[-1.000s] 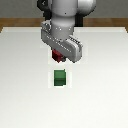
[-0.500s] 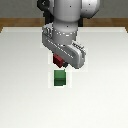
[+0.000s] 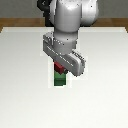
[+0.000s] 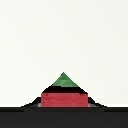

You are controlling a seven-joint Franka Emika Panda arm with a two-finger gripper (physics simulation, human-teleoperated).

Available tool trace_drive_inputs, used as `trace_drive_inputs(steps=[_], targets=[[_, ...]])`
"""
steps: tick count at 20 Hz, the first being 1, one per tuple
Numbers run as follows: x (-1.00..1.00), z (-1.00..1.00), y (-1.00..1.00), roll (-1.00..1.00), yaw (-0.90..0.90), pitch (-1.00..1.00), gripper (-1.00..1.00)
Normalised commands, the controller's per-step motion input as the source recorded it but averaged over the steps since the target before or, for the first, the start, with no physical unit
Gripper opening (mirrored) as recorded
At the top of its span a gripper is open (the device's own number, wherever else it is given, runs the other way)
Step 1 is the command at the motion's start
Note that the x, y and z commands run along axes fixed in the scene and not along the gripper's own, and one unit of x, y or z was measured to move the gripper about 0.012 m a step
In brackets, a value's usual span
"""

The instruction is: Place the red cube on top of the green cube.

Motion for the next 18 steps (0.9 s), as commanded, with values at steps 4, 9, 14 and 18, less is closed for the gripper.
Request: trace_drive_inputs(steps=[4, 9, 14, 18], targets=[[0.00, -0.75, 0.00, 0.00, 0.00, 0.00, -1.00], [0.00, 0.00, 0.00, 0.00, 0.00, 0.00, 1.00], [0.00, 0.00, 0.00, 0.00, 0.00, 0.00, 1.00], [0.00, 0.00, 0.00, 0.00, 0.00, 0.00, 1.00]])
